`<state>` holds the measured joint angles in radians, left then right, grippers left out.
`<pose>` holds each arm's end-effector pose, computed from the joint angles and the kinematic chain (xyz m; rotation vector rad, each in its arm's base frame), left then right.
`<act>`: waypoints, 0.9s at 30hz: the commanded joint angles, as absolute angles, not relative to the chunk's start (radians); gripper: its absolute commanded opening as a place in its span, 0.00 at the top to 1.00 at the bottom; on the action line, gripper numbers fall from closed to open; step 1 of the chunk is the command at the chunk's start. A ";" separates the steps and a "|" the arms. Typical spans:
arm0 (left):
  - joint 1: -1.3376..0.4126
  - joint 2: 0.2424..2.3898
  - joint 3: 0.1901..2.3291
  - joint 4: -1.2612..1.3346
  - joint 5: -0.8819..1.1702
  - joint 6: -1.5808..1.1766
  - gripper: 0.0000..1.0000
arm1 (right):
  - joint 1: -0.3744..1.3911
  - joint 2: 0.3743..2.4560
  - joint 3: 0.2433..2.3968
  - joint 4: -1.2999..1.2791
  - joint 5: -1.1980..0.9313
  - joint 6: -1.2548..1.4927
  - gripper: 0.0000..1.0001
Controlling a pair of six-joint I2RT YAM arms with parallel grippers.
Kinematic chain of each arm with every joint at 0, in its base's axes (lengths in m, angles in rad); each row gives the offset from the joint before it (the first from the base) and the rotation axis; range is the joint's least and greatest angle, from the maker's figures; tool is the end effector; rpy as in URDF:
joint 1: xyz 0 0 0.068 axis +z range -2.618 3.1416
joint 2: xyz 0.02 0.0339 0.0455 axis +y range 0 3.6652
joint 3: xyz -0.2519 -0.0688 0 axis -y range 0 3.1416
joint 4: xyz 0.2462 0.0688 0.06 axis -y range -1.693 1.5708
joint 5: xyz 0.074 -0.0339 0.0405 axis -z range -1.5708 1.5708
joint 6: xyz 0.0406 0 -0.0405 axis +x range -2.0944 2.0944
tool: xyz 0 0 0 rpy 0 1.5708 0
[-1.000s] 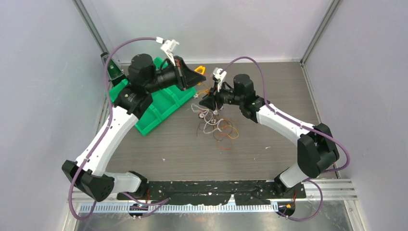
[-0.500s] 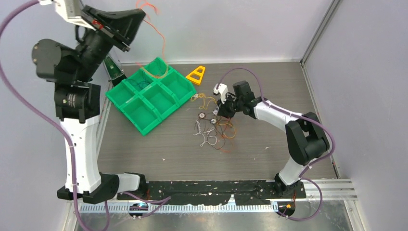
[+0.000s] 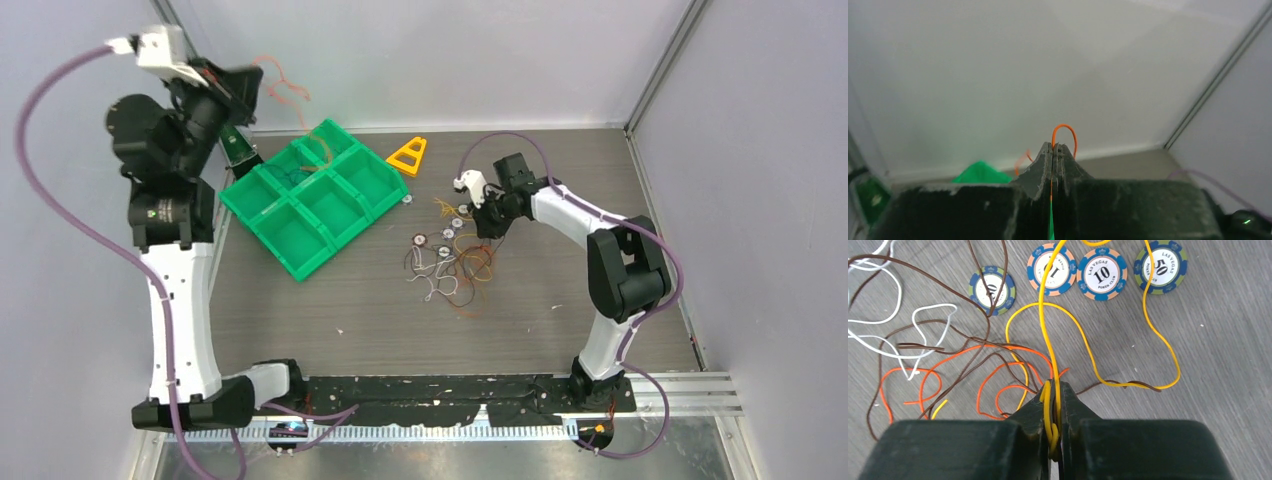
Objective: Untangle the cables
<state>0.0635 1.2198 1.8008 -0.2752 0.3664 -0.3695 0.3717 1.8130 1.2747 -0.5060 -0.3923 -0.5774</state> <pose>0.2135 -0.0010 0.5690 0.0405 1.3011 -0.4935 0.3471 0.1520 0.1869 -1.2857 2.2041 0.4331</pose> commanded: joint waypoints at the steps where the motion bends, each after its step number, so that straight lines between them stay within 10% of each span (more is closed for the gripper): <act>1: 0.124 1.173 1.544 -0.241 0.313 -0.206 1.00 | 0.370 1.762 1.331 -0.561 -0.466 -0.557 0.90; 27: 0.414 1.702 1.481 -0.033 0.374 -0.015 1.00 | 0.344 1.693 1.358 -0.659 -0.530 -0.481 0.94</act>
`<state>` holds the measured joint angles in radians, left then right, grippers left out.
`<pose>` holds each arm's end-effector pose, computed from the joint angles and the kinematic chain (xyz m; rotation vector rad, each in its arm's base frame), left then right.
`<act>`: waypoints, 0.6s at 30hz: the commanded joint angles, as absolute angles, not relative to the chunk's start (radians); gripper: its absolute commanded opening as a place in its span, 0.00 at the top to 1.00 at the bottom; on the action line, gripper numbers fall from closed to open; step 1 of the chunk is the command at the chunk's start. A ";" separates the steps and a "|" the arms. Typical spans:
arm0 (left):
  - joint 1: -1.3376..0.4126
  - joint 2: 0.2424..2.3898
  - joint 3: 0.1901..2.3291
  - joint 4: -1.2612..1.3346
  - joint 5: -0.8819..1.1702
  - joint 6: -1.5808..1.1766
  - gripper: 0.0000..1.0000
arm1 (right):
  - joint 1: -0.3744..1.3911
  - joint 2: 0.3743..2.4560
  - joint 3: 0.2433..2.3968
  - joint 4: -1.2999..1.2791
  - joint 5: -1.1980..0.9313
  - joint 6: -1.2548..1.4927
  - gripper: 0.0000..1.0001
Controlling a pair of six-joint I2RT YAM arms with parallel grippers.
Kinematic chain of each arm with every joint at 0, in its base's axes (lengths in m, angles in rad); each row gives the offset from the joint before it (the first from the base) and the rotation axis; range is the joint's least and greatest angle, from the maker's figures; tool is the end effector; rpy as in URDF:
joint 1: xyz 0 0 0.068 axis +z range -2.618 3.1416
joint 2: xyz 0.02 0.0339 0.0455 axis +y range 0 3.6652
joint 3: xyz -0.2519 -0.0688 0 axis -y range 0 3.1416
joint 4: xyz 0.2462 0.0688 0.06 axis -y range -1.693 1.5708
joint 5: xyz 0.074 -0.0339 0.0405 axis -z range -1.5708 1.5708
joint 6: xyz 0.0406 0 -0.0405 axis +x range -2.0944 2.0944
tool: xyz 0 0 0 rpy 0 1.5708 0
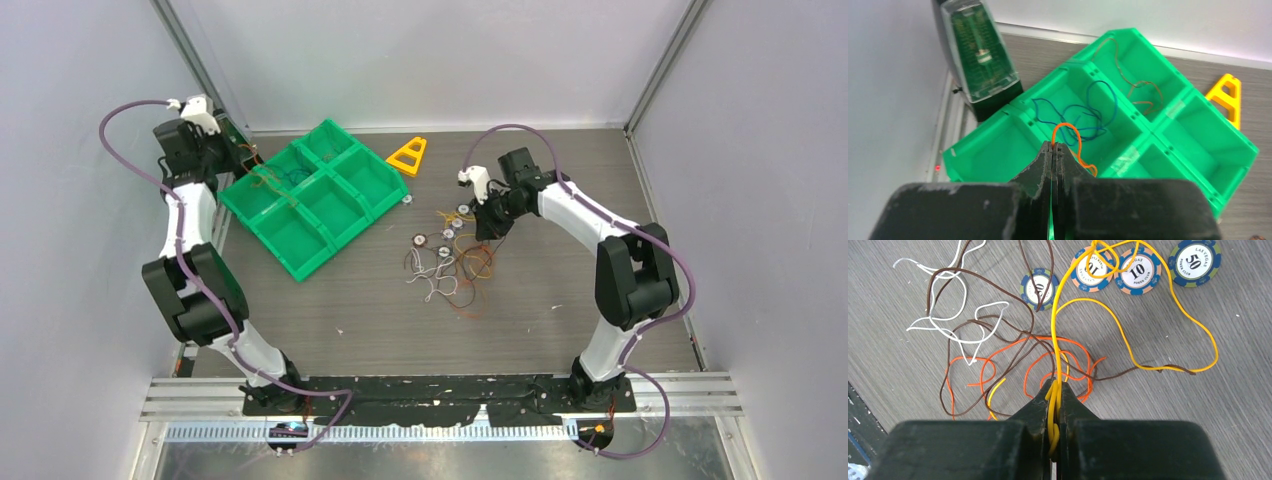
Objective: Untangle the cables
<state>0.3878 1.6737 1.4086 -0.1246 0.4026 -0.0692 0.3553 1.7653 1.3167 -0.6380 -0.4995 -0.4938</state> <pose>0.3783 0.1374 0.3152 -0.1786 1.9239 -0.1821 0.3379 0.1461 0.2109 -1.2031 2.2694 0.6085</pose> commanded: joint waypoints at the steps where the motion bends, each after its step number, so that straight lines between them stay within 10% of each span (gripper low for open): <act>1: 0.418 1.710 1.484 -0.030 0.372 -0.007 1.00 | 0.341 1.692 1.352 -0.661 -0.534 -0.480 0.94; 18: 0.434 1.761 1.516 -0.085 0.268 0.139 1.00 | 0.289 1.672 1.323 -0.697 -0.570 -0.502 0.95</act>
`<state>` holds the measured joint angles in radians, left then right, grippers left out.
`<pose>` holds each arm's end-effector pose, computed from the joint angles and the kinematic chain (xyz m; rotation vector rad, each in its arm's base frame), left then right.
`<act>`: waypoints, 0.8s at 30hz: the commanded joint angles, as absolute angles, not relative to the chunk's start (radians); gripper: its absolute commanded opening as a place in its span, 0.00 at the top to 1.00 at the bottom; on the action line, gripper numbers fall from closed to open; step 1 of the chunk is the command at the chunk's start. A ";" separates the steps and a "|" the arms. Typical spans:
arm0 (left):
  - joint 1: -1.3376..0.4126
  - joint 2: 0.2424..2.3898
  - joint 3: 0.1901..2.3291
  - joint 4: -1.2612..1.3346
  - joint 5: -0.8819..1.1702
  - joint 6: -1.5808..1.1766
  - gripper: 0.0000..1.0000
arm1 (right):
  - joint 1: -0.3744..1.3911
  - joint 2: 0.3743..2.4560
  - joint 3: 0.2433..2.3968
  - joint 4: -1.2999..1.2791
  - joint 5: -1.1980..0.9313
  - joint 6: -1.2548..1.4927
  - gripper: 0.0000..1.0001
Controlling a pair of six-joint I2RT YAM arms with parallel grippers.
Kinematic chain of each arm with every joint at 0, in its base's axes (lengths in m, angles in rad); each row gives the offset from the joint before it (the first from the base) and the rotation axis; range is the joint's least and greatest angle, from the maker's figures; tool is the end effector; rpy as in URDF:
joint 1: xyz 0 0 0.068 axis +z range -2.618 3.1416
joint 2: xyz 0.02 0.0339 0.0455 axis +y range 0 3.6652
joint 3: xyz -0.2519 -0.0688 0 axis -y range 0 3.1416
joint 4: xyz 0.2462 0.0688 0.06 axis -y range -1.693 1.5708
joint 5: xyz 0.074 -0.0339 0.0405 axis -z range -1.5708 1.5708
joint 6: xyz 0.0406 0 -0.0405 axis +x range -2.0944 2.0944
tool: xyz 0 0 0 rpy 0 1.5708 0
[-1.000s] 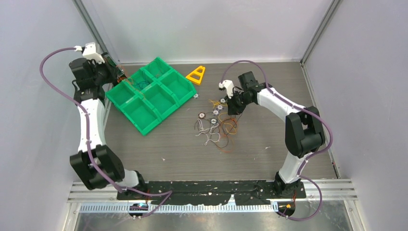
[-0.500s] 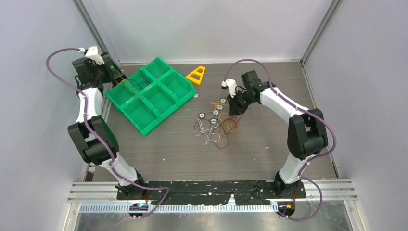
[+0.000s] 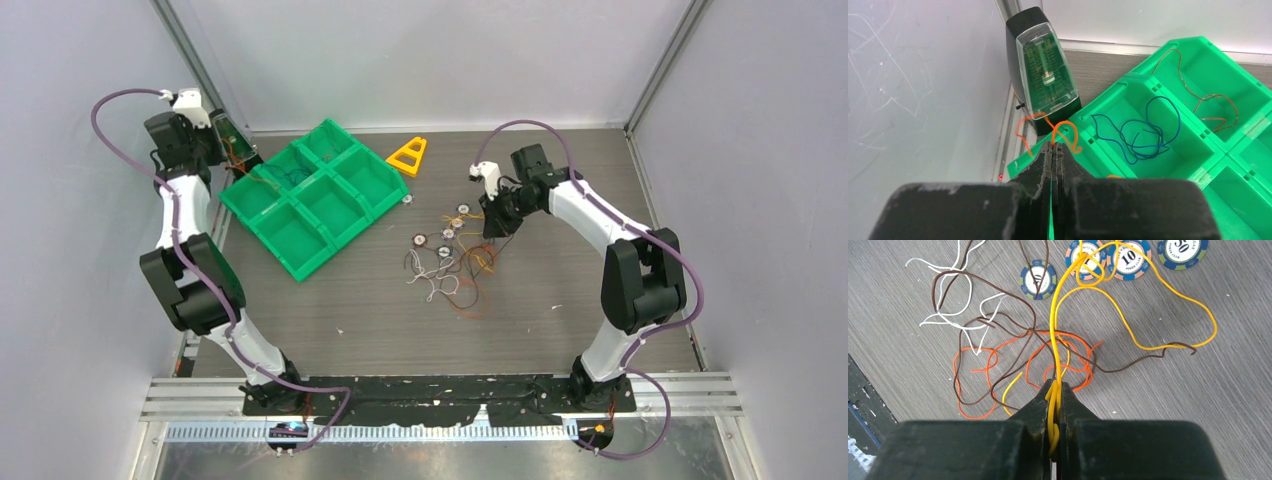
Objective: Untangle the cables
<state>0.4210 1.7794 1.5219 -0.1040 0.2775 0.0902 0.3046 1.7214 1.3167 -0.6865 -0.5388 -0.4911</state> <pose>0.3982 0.1661 0.3153 -0.1327 1.9140 0.0756 0.3352 0.1272 0.2242 -1.1452 2.2812 0.6421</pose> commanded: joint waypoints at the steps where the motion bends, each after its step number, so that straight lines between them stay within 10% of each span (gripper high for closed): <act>1: 0.434 1.762 1.506 -0.087 0.281 0.140 1.00 | 0.287 1.674 1.322 -0.697 -0.573 -0.503 0.95; 24: 0.421 1.738 1.427 -0.239 0.230 0.123 1.00 | 0.258 1.691 1.329 -0.718 -0.587 -0.496 0.95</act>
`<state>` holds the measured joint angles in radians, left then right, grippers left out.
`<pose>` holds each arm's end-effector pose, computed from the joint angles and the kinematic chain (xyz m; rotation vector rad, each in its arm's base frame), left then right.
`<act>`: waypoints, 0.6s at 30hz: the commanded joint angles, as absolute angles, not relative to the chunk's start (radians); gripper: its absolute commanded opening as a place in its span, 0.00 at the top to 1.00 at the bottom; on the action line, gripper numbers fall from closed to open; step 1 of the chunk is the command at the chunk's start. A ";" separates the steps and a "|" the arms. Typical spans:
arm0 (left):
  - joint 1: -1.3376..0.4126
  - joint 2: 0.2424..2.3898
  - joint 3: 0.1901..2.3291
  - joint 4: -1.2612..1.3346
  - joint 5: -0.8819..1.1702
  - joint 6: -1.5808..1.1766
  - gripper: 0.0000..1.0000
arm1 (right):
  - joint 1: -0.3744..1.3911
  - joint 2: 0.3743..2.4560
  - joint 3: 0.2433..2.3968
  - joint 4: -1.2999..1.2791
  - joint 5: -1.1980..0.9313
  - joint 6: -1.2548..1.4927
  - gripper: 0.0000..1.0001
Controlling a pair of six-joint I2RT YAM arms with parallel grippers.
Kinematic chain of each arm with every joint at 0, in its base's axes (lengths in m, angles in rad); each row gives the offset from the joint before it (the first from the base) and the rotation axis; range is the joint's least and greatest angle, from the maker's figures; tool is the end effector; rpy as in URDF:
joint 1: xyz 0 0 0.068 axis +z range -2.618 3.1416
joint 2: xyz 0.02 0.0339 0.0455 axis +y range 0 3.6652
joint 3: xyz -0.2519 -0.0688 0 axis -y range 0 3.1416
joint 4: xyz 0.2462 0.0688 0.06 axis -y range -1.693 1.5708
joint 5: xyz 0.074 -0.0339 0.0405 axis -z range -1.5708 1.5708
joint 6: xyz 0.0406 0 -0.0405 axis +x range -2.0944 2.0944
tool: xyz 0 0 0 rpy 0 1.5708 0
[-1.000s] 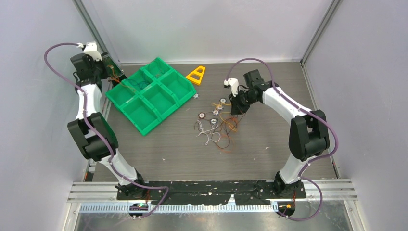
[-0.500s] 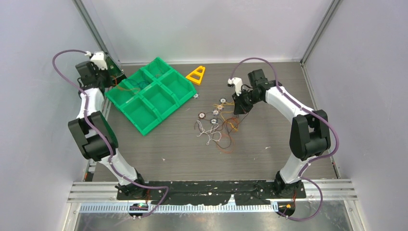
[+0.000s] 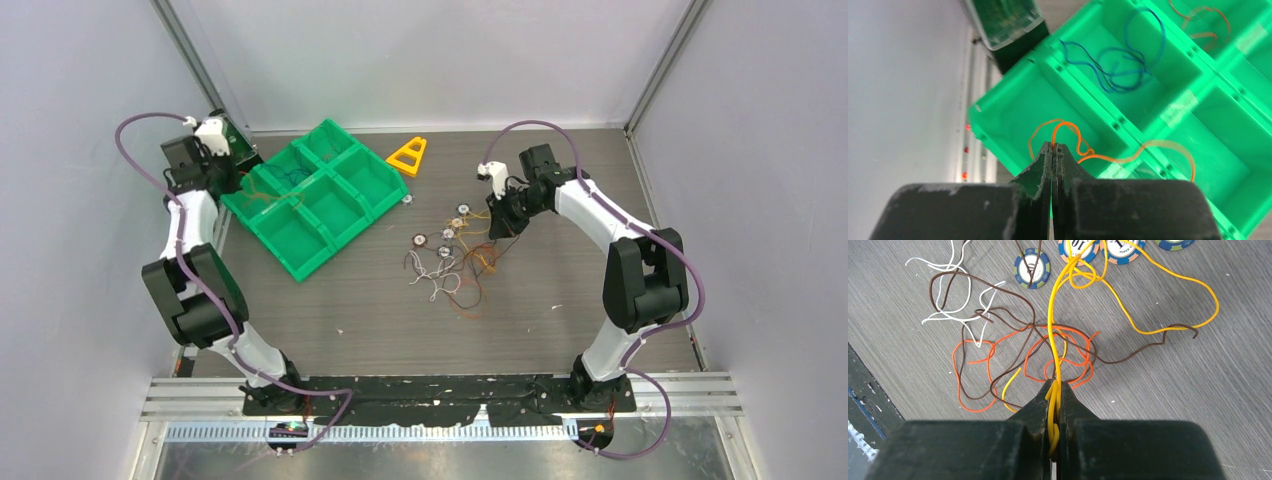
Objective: Untangle the cables
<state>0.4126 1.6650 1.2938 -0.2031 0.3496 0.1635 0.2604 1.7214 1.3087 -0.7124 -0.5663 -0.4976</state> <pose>0.3620 0.1433 0.2700 -0.0606 2.1057 -0.0310 0.3365 0.1122 0.2211 -1.1035 2.3149 0.6707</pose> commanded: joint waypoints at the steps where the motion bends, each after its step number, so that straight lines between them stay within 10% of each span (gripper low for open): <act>1: 0.422 1.765 1.460 -0.262 0.205 0.122 1.00 | 0.258 1.693 1.339 -0.727 -0.585 -0.497 0.95; 18: 0.426 1.937 1.571 -0.165 -0.183 0.171 1.00 | 0.258 1.692 1.372 -0.795 -0.559 -0.494 0.95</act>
